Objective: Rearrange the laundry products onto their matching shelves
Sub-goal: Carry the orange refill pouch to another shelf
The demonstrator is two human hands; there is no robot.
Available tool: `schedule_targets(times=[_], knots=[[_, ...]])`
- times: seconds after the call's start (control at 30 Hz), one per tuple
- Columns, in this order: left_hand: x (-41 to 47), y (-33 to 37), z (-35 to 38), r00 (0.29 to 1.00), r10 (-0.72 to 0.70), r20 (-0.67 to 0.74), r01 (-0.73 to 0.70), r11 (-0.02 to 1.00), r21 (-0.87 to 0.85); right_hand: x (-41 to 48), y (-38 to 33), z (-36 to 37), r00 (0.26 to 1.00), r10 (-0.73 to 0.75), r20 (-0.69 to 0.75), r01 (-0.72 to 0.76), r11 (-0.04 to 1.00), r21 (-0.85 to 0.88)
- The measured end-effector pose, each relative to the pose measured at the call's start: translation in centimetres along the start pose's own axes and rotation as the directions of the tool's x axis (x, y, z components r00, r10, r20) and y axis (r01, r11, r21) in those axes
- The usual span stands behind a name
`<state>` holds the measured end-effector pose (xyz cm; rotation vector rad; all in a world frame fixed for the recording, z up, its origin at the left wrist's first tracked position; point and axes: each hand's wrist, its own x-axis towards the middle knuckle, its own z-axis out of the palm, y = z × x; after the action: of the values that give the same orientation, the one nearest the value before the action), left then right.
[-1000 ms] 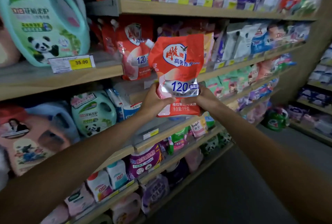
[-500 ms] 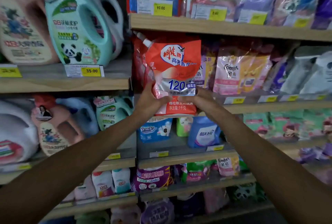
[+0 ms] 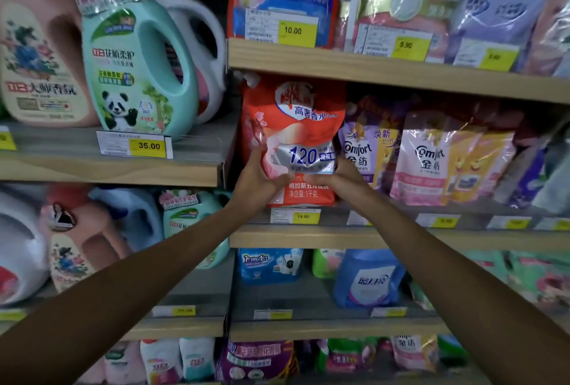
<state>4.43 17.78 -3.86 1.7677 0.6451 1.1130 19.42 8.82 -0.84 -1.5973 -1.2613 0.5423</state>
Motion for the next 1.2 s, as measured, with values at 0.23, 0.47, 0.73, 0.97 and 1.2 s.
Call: schedule_targets(times=[0.23,0.47,0.73,0.97,1.2], knots=[[1.8,-2.1,0.3,0.998,-0.007,0.064,0.006,1.0,0.009,2.7,3.2,1.3,0.998,-0.048,-0.045,0.05,0.997,0.051],[2.5,-2.8,0.7,0.997,-0.041,0.07,0.035,0.995,0.09,5.1,5.3,2.0,0.999,-0.04,-0.009,0.039,0.996,-0.08],[1.9,-2.5,1.0,0.998,-0.053,0.015,0.052,0.995,0.084,3.9,5.4,1.7,0.987,-0.128,0.092,0.133,0.99,-0.05],[1.1,-2.6,1.2,0.991,0.06,-0.119,-0.033,0.976,0.215,3.3,5.8,1.7,0.989,-0.133,-0.06,0.13,0.99,-0.063],[-0.1,-2.3,1.8,0.982,0.066,-0.176,0.007,0.923,0.385,2.5,5.2,1.6,0.991,-0.119,-0.059,0.104,0.972,-0.21]])
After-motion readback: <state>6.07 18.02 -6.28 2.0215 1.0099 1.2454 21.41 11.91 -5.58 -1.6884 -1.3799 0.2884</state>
